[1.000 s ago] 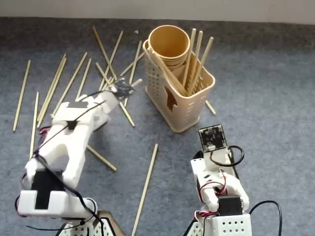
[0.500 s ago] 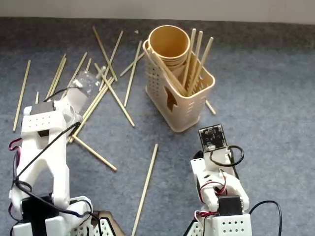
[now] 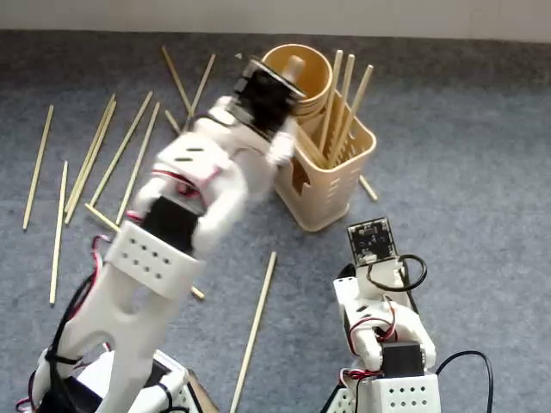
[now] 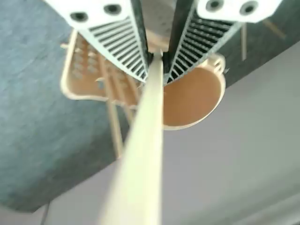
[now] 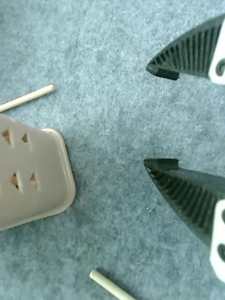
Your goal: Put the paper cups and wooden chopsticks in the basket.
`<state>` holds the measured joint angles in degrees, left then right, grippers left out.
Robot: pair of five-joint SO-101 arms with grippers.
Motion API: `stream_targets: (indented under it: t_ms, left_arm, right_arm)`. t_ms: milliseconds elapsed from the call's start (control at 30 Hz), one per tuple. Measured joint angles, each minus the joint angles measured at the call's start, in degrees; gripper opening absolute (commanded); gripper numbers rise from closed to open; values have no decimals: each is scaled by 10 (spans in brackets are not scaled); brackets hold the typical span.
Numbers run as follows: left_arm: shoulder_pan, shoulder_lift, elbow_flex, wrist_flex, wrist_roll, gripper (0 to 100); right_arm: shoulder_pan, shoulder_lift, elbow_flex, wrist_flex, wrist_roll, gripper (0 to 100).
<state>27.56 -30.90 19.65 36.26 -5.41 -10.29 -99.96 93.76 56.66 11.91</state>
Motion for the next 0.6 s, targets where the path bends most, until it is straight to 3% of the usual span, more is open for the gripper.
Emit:
stream_targets:
  t_ms: [133,300,500,600]
  left_arm:
    - [26,74,-69,-25,76,5]
    - [15,204,-193,0,119,8]
    - [1,316,-321,127,135,126]
    - [4,322,-367,194,167,127]
  right_arm:
    - [0,0,0,0,0,275]
    - [0,0,0,0,0,275]
    - [0,0,0,0,0,275]
    - [0,0,0,0,0,275]
